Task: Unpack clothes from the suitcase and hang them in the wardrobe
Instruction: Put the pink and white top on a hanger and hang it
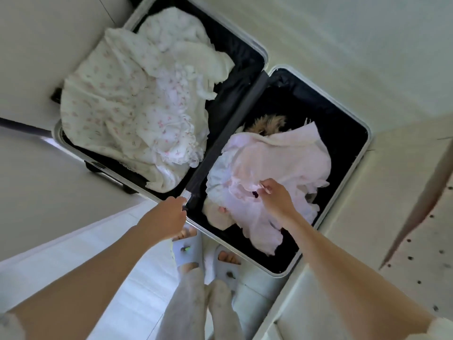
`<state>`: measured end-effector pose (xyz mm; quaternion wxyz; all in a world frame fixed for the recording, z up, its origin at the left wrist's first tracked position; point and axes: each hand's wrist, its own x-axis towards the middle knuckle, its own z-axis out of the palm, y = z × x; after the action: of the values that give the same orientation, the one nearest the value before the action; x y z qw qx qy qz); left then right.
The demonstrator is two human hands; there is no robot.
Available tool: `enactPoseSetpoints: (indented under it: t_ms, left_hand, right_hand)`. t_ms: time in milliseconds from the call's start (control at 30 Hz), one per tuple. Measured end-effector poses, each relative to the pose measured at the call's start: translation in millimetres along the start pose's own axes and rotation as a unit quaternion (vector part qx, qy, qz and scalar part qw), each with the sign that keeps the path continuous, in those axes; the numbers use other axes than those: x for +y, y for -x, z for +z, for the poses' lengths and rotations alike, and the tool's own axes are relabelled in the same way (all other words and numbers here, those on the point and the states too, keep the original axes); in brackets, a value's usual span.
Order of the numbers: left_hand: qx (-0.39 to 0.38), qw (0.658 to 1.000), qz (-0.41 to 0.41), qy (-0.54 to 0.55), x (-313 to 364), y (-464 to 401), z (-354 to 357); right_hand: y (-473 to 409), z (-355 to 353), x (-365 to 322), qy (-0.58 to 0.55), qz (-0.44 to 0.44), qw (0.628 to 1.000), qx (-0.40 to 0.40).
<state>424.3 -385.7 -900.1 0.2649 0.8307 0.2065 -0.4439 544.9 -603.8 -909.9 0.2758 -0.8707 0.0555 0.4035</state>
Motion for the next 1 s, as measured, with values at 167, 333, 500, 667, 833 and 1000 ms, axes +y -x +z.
enactPoseSetpoints:
  t_ms: [167, 333, 500, 667, 833, 1000]
  left_hand:
    - [0.026, 0.999, 0.009, 0.030, 29.9, 73.0, -42.8]
    - [0.059, 0.993, 0.036, 0.091, 70.2, 164.2, -76.4]
    - [0.103, 0.979, 0.056, 0.167, 87.5, 255.6, -99.5]
    - [0.152, 0.943, 0.026, 0.294, 70.7, 335.0, -114.1]
    - [0.114, 0.874, -0.075, 0.466, 26.5, 414.4, -94.2]
    - [0.100, 0.818, -0.149, 0.547, -47.9, 484.1, -50.6]
  right_hand:
    - [62.4, -67.7, -32.0, -0.262, 0.129, 0.956, 0.010]
    - [137.7, -128.7, -89.5, -0.399, 0.137, 0.906, -0.021]
    - [218.3, -177.8, -142.0, -0.337, 0.109, 0.914, -0.199]
    - [321.5, -186.6, -202.4, -0.248, 0.050, 0.939, -0.235]
    - [418.9, -173.9, -249.0, -0.188, -0.004, 0.910, -0.369]
    - [491.8, -117.2, -287.3, -0.135, -0.050, 0.896, -0.419]
